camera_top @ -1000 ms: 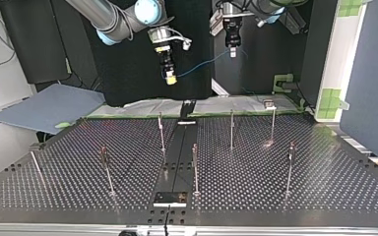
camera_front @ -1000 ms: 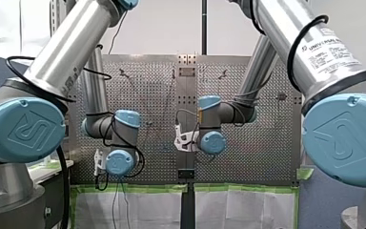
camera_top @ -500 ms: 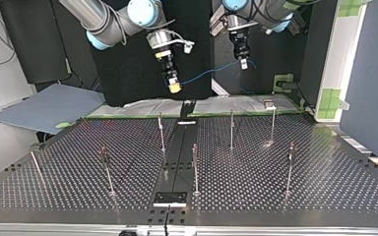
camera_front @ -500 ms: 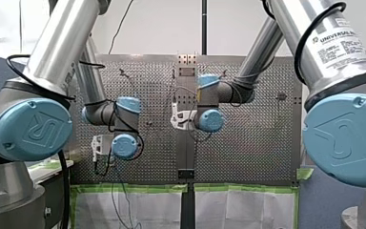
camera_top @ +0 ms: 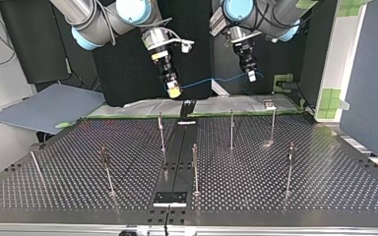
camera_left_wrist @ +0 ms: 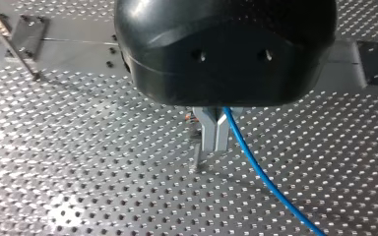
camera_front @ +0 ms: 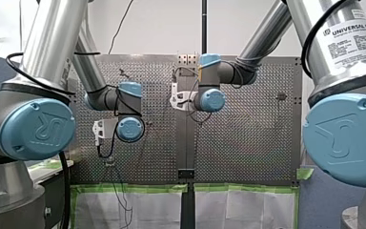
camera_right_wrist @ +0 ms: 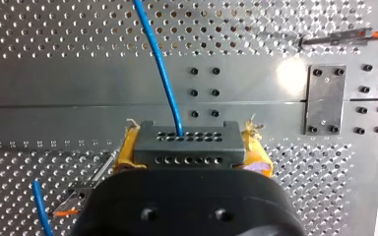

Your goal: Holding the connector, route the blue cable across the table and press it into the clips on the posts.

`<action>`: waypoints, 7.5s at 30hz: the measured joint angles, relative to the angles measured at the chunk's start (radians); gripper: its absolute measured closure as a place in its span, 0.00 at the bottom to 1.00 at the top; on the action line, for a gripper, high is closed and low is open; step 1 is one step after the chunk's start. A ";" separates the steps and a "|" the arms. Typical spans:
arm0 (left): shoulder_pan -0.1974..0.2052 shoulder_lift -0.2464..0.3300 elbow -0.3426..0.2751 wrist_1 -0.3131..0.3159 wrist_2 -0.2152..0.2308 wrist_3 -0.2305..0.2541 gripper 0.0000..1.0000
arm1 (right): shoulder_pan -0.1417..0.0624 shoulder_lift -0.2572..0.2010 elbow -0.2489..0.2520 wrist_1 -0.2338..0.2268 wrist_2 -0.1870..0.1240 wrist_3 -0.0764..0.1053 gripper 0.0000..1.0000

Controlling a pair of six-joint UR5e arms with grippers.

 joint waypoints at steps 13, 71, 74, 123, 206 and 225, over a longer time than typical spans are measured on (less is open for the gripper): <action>0.031 0.107 0.057 -0.106 0.008 -0.012 1.00 | 0.010 0.078 -0.063 0.006 -0.022 0.008 1.00; 0.322 0.385 0.229 -0.303 0.249 -0.083 1.00 | 0.093 0.181 -0.542 0.262 -0.063 0.022 1.00; 0.330 0.381 0.237 -0.292 0.256 -0.085 1.00 | 0.093 0.183 -0.567 0.267 -0.063 0.023 1.00; 0.482 0.198 0.353 -0.175 0.439 -0.130 1.00 | 0.091 0.333 -0.963 0.406 -0.050 0.023 1.00; 0.487 0.385 0.253 -0.579 0.669 -0.318 0.00 | 0.083 0.400 -0.919 0.459 0.031 0.013 1.00; 0.425 0.455 0.266 -0.577 0.731 -0.146 0.00 | 0.083 0.400 -0.920 0.456 0.030 0.012 1.00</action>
